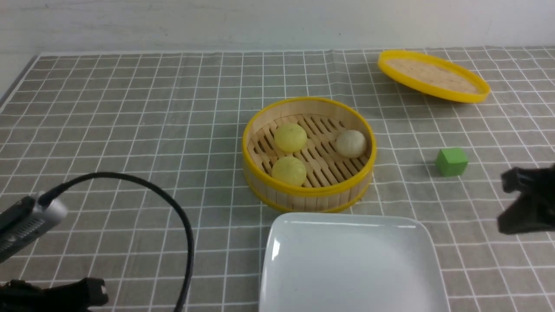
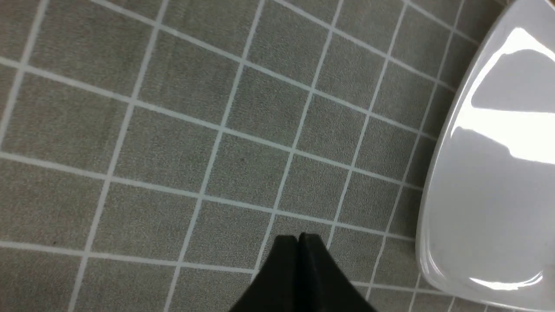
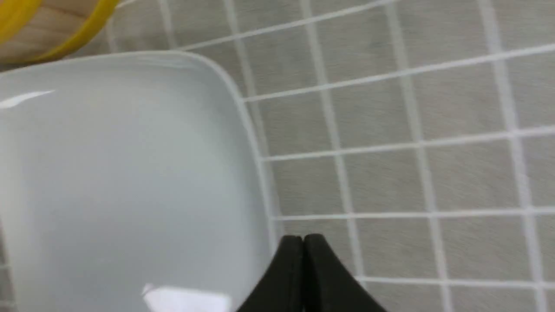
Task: Put the steamed buns into the plate on the grey tablecloth.
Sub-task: 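Reach toward a bun in the bamboo steamer with the right gripper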
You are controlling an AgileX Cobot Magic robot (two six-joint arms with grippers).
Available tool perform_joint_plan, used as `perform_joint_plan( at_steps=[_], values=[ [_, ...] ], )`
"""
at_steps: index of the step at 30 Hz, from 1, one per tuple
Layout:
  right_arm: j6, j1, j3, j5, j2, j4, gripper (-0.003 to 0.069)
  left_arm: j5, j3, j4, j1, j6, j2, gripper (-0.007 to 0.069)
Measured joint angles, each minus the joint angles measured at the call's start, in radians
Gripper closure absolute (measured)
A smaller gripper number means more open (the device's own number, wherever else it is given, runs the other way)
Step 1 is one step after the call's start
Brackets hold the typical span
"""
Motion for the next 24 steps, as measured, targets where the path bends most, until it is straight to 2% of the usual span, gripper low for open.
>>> perform_joint_plan(
  at_steps=[2, 4, 10, 13, 15, 16, 17, 18, 21, 24],
  values=[
    [-0.093, 0.043, -0.120, 0.038, 0.138, 0.104, 0.0605, -0.006, 0.000, -0.019, 0.000, 0.033, 0.014, 0.0622],
    [-0.116, 0.082, -0.209, 0.061, 0.216, 0.136, 0.0573, -0.013, -0.001, -0.019, 0.000, 0.038, 0.014, 0.0622],
    [-0.049, 0.201, -0.517, 0.084, 0.432, 0.116, 0.0466, -0.015, -0.002, -0.019, 0.000, 0.042, 0.013, 0.0617],
    [0.003, 0.253, -0.649, 0.104, 0.517, 0.044, 0.0428, -0.015, -0.002, -0.019, 0.000, 0.044, 0.013, 0.0613],
    [0.066, 0.311, -0.809, 0.148, 0.637, -0.091, 0.0386, -0.015, -0.002, -0.019, 0.000, 0.045, 0.013, 0.0608],
    [0.072, 0.315, -0.821, 0.153, 0.646, -0.091, 0.0384, -0.015, -0.002, -0.019, 0.000, 0.045, 0.013, 0.0608],
    [0.117, 0.347, -0.927, 0.184, 0.707, -0.188, 0.0372, -0.015, -0.002, -0.019, 0.000, 0.045, 0.013, 0.0606],
    [0.122, 0.350, -0.938, 0.193, 0.721, -0.198, 0.0370, -0.015, -0.002, -0.019, 0.000, 0.045, 0.013, 0.0606],
    [0.184, 0.393, -1.089, 0.236, 0.808, -0.358, 0.0363, -0.015, -0.002, -0.019, 0.000, 0.045, 0.013, 0.0604],
    [0.211, 0.411, -1.171, 0.234, 0.856, -0.440, 0.0363, -0.020, -0.002, -0.019, 0.000, 0.044, 0.013, 0.0600]
  ],
)
